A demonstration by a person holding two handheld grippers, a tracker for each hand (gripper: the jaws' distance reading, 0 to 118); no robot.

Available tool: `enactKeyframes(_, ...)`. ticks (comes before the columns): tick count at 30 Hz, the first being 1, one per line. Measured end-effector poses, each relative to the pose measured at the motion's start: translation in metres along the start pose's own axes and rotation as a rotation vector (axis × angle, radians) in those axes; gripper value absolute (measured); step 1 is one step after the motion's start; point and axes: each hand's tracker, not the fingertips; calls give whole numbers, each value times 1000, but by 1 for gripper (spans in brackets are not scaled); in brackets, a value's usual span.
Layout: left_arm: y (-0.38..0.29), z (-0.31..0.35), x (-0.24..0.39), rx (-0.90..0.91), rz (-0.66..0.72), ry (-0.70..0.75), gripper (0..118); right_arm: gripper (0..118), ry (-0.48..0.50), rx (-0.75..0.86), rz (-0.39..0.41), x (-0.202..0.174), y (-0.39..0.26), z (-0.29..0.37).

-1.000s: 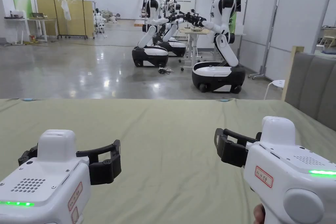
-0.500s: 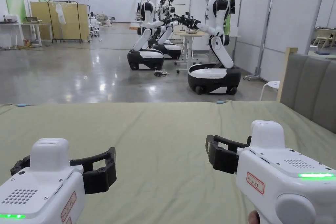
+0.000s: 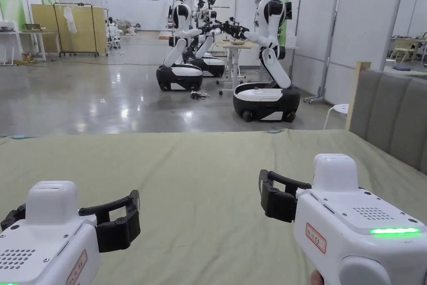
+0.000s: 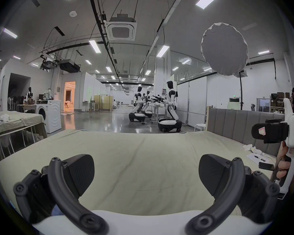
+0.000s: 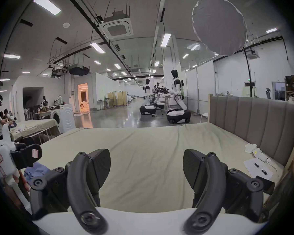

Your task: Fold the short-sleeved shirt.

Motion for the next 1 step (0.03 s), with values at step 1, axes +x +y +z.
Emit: enactKeyframes(1,0,0,0,1,1,0,118,94,0,-3,-3,2,0,0)
